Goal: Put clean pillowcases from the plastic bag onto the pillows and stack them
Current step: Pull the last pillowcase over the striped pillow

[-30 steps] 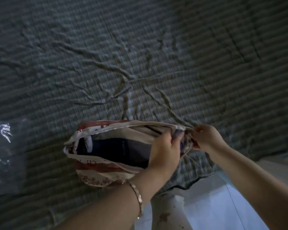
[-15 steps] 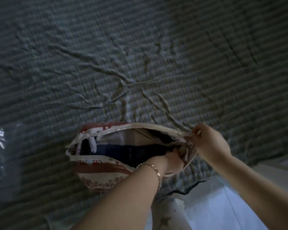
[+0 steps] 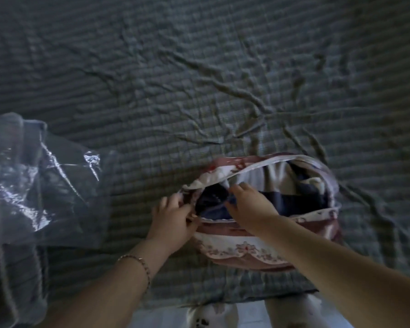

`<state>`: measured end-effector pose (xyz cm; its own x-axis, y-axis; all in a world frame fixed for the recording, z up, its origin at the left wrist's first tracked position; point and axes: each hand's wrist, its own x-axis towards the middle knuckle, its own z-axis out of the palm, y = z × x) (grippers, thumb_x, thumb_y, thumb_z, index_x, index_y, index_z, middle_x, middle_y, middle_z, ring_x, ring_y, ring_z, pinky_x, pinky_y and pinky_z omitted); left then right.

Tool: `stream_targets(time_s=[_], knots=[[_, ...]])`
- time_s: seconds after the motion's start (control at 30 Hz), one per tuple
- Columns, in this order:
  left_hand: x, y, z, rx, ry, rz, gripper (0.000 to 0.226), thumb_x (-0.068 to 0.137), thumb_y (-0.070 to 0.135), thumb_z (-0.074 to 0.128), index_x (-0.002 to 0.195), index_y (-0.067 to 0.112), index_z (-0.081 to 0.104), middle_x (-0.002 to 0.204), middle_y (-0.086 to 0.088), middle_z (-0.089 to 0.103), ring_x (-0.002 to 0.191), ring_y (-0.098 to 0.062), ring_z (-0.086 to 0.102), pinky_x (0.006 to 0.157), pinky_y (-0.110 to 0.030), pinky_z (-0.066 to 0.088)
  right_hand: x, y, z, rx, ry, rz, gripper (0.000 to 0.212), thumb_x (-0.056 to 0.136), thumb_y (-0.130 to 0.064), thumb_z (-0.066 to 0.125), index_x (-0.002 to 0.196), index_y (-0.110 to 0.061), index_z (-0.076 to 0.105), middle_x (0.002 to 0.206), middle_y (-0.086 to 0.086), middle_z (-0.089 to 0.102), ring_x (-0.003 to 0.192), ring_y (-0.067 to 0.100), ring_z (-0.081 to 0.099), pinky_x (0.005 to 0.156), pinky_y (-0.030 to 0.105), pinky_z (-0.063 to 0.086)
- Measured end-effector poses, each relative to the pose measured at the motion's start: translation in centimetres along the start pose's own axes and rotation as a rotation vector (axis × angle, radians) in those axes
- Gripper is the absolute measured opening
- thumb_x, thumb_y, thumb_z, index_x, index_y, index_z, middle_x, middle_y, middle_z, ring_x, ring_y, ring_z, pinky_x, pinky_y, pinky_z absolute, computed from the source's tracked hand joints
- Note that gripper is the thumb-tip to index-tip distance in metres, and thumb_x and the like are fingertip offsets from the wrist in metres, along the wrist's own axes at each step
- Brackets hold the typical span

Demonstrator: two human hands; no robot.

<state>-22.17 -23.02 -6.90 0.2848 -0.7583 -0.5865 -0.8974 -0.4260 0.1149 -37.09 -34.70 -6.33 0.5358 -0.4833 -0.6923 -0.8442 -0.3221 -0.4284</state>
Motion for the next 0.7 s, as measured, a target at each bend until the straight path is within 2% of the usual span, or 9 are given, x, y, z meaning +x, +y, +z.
stream_targets(time_s=[0.1, 0.17, 0.23, 0.3, 0.4, 0.47, 0.53, 0.63, 0.7], knots=[[1.7, -2.2, -0.2, -0.29, 0.117, -0.233, 0.037, 0.09, 0.049, 0.05, 0.103, 0.016, 0.063, 0.137, -0.006, 0.036, 0.123, -0.028, 0.035, 0.097, -0.037, 0.038, 3.2, -2.5, 2.3, 0.229, 0.014, 0.196, 0.059, 0.09, -0.045, 0.054, 0.133, -0.009, 0.035, 0.126, 0.01, 0.051, 0.11, 0.028, 0.054, 0.078, 0.035, 0.048], [3.5, -3.2, -0.2, -0.681, -0.011, -0.5, 0.045, 0.086, 0.043, 0.061, 0.12, 0.015, 0.051, 0.134, -0.005, 0.04, 0.11, -0.022, 0.046, 0.083, -0.032, 0.046, 4.1, -3.2, 3.2, 0.432, 0.072, 0.344, 0.049, 0.091, -0.036, 0.056, 0.127, -0.008, 0.041, 0.117, 0.01, 0.059, 0.092, 0.025, 0.058, 0.067, 0.032, 0.047], [5.0, -3.9, -0.2, -1.189, -0.171, -0.734, 0.069, 0.079, 0.033, 0.073, 0.135, 0.012, 0.039, 0.129, -0.007, 0.049, 0.103, -0.024, 0.055, 0.084, -0.037, 0.052, 4.2, -3.8, 3.6, 0.462, 0.104, 0.35, 0.033, 0.093, -0.024, 0.054, 0.123, -0.01, 0.051, 0.108, 0.009, 0.064, 0.077, 0.02, 0.053, 0.062, 0.029, 0.042], [5.5, -4.4, -0.1, -1.444, -0.239, -0.751, 0.061, 0.077, 0.02, 0.075, 0.13, 0.007, 0.049, 0.113, -0.013, 0.063, 0.096, -0.029, 0.063, 0.084, -0.043, 0.054, 3.8, -4.5, 4.0, 0.415, 0.138, 0.25, 0.025, 0.092, -0.019, 0.054, 0.115, -0.012, 0.058, 0.099, 0.008, 0.066, 0.075, 0.019, 0.052, 0.06, 0.026, 0.039], [4.6, -3.6, -1.2, -1.223, -0.017, -0.478, 0.011, 0.086, 0.013, 0.062, 0.095, 0.016, 0.066, 0.083, 0.005, 0.066, 0.077, -0.01, 0.062, 0.065, -0.023, 0.052, 3.0, -7.1, 4.0, 0.448, 0.132, 0.084, 0.006, 0.087, -0.016, 0.058, 0.09, -0.012, 0.061, 0.076, 0.0, 0.057, 0.066, 0.011, 0.047, 0.057, 0.021, 0.037], [2.6, -3.1, -2.4, -1.091, 0.298, -0.287, 0.016, 0.085, 0.008, 0.059, 0.084, 0.023, 0.065, 0.077, 0.013, 0.062, 0.074, -0.001, 0.059, 0.062, -0.013, 0.049, 3.2, -9.2, 3.9, 0.516, 0.078, 0.01, 0.005, 0.087, -0.014, 0.058, 0.082, -0.016, 0.059, 0.066, -0.008, 0.05, 0.057, 0.002, 0.042, 0.05, 0.009, 0.034], [0.7, -3.2, -2.8, -1.055, 0.451, -0.206, 0.019, 0.083, 0.004, 0.061, 0.08, 0.023, 0.063, 0.076, 0.016, 0.062, 0.074, 0.002, 0.059, 0.064, -0.008, 0.047, 3.8, -10.9, 3.5, 0.608, 0.009, 0.033, 0.012, 0.089, -0.011, 0.055, 0.079, -0.018, 0.058, 0.063, -0.011, 0.049, 0.056, -0.002, 0.043, 0.047, 0.006, 0.035], [-0.8, -4.9, -1.9, -0.979, 0.472, -0.203, 0.024, 0.079, 0.005, 0.068, 0.072, 0.027, 0.059, 0.072, 0.011, 0.063, 0.069, -0.004, 0.061, 0.062, -0.017, 0.051, 3.4, -12.2, 3.1, 1.057, -0.185, 0.216, 0.013, 0.092, -0.002, 0.047, 0.084, -0.002, 0.056, 0.051, 0.002, 0.053, 0.041, 0.007, 0.05, 0.035, 0.015, 0.036], [-1.5, -5.3, -2.1, -0.913, 0.427, -0.13, 0.026, 0.076, 0.004, 0.071, 0.068, 0.026, 0.059, 0.07, 0.008, 0.064, 0.066, -0.006, 0.061, 0.059, -0.018, 0.051, 1.9, -11.9, 3.0, 1.308, -0.222, 0.255, 0.012, 0.092, 0.006, 0.044, 0.087, 0.007, 0.054, 0.046, 0.009, 0.054, 0.039, 0.013, 0.054, 0.037, 0.016, 0.039]])
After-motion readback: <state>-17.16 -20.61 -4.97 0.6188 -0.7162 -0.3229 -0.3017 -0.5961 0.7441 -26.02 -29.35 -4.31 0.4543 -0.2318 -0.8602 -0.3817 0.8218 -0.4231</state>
